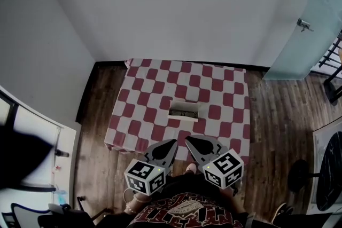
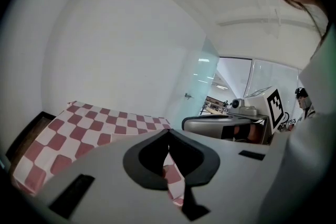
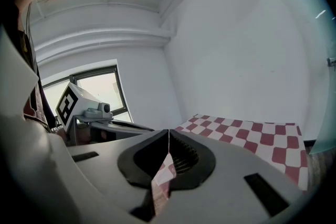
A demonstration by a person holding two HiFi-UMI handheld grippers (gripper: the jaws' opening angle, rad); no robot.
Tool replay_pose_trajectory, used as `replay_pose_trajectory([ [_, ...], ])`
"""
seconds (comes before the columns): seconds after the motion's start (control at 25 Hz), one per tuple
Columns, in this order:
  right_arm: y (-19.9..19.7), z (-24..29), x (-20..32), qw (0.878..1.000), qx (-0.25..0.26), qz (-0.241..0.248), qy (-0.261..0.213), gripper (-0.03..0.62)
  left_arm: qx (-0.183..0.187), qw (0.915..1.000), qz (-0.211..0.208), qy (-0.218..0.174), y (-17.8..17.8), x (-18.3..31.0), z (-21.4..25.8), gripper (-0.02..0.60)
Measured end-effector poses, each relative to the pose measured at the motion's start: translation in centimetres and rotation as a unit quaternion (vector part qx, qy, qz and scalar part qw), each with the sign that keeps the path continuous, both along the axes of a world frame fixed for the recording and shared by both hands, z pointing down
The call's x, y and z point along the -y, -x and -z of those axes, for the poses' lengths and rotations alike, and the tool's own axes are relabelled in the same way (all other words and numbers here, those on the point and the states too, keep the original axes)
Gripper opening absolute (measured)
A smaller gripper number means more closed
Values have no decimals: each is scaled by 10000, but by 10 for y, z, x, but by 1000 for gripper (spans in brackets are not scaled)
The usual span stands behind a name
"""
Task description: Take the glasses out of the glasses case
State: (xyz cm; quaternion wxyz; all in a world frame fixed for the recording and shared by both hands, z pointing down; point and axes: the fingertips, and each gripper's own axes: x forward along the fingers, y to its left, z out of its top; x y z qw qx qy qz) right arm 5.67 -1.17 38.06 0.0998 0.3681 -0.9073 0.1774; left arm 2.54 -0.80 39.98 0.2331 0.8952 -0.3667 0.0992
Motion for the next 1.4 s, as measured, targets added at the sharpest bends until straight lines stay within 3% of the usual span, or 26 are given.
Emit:
replay_pose_trajectory([
  [0.44,-31,-13,14,10000,-9,68,42,20,65,9999,-89,106,-35,13,-16,9],
  [0.84,-50,-20,29,9989,-50,-446,147,20,96,9978,-613,223,-51,30,-23,9],
  [1.4,-33,-32,66,9868,-221,-1557,375,20,75,9884,-1460,402,-15,82,-32,9],
])
